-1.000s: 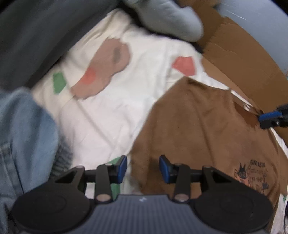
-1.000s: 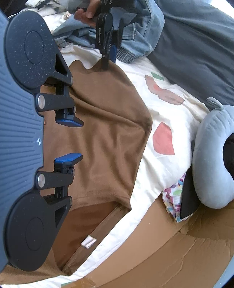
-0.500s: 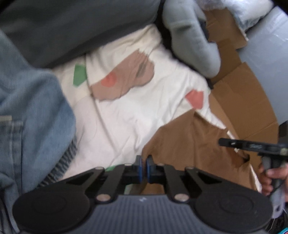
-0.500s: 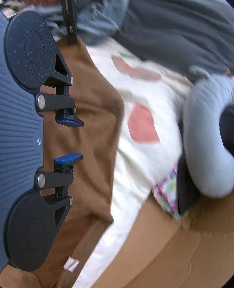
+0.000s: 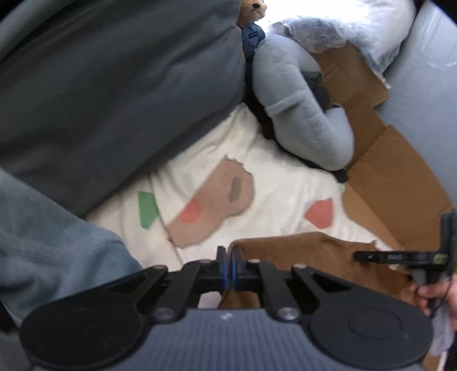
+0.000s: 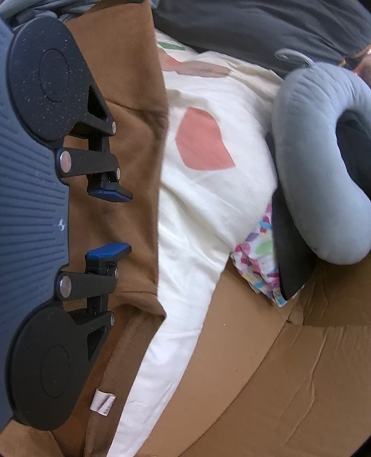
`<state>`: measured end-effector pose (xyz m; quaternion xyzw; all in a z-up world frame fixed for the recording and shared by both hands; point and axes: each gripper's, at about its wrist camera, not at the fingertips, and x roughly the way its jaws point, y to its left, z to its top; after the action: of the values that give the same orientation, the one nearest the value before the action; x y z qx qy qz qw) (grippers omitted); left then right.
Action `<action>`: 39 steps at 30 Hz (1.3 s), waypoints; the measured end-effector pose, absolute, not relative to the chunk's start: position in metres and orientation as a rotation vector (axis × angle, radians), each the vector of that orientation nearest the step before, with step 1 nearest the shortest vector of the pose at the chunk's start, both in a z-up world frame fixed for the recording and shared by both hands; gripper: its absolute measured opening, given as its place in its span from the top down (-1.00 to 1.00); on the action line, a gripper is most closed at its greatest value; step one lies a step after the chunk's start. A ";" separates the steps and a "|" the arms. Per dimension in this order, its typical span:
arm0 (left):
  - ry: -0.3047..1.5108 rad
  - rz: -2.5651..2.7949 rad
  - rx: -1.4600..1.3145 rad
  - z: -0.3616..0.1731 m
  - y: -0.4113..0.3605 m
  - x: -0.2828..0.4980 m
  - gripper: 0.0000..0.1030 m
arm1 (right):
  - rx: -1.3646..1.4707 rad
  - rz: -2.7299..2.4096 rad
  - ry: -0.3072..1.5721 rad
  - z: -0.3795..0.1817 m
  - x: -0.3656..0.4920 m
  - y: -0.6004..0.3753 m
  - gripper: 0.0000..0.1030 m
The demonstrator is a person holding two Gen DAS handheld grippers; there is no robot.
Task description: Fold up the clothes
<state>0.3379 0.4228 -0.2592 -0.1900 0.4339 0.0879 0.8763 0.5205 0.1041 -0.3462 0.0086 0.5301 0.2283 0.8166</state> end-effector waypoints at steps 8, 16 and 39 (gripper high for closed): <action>0.913 0.200 -0.329 -0.269 0.435 0.365 0.94 | 0.044 0.450 1.153 -0.357 0.539 0.098 0.26; 0.934 0.249 -0.367 -0.282 0.438 0.371 0.87 | 0.016 0.425 1.141 -0.367 0.550 0.101 0.27; 1.082 0.233 -0.598 -0.302 0.382 0.247 0.45 | 0.075 0.602 1.179 -0.333 0.478 0.101 0.28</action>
<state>0.2467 0.3820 -0.3022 -0.2798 0.5058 0.1088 0.8087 0.4776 0.1009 -0.3330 0.0347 0.5473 0.2795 0.7881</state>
